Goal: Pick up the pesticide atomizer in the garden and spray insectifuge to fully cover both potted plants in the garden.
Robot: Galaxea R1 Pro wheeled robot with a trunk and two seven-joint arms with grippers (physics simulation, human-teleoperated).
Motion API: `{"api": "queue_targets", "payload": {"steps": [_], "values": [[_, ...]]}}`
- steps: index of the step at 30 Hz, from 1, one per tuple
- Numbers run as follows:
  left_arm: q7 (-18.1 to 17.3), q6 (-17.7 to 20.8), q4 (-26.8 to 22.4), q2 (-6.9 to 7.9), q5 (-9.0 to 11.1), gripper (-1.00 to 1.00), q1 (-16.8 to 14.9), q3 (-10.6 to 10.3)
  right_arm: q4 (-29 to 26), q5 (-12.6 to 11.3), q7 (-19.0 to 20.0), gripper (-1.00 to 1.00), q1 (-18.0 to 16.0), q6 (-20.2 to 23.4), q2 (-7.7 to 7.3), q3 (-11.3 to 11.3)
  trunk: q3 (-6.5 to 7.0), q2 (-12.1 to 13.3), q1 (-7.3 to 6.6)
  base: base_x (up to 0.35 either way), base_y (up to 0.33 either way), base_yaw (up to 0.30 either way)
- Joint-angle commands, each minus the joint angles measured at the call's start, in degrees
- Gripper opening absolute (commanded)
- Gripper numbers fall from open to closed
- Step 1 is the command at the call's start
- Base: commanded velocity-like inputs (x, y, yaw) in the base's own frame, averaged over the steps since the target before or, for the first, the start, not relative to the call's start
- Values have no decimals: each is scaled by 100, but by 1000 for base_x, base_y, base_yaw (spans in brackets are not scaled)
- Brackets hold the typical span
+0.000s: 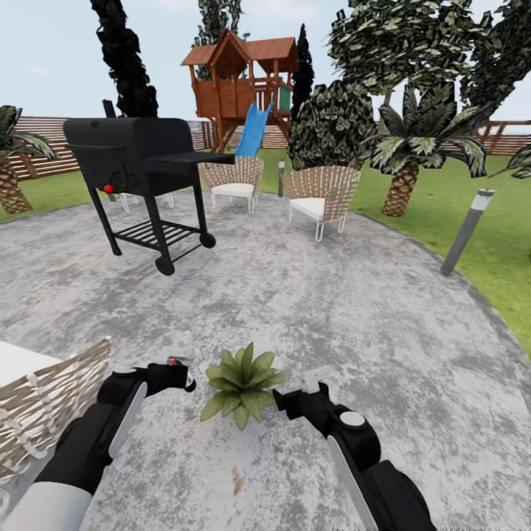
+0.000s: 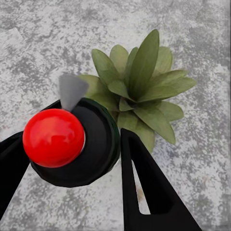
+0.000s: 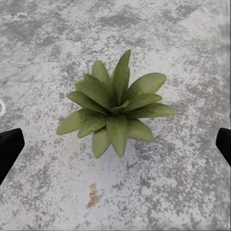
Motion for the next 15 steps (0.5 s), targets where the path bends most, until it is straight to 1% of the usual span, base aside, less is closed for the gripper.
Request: {"api": "queue_targets", "payload": {"steps": [1, 3, 4, 7, 9, 14, 15], "values": [[22, 36, -6, 11, 64, -100, -3, -7, -8, -47, -14, 100, -3, 23, 0, -22, -5, -2, -1, 0, 0, -120], [17, 42, -8, 23, 59, -100, -3, -11, -11, -43, -19, 100, -3, 17, -8, -53, -5, -2, -1, 0, 0, -87], [8, 45, -10, 30, 55, -100, -3, -44, -13, -26, -21, 100, -2, 12, -34, -74, -5, -2, -1, 0, 0, -49], [-67, 41, -11, 85, 47, -100, -3, -253, -20, 4, -26, 100, -4, 12, -227, -96, -5, -2, -1, 0, 0, -26], [-122, 37, -12, 171, 44, -100, -4, -423, -43, 16, -25, 100, -19, 20, -376, -106, -5, -2, -1, 0, 0, -15], [-122, 37, -12, 171, 44, -100, -4, -423, -43, 16, -25, 100, -19, 20, -376, -106, -5, -2, -1, 0, 0, -13], [-155, 33, -13, 228, 43, -100, -9, -520, -75, 20, -23, 100, -30, 27, -460, -110, -5, -2, -1, 0, 0, -10]]}}
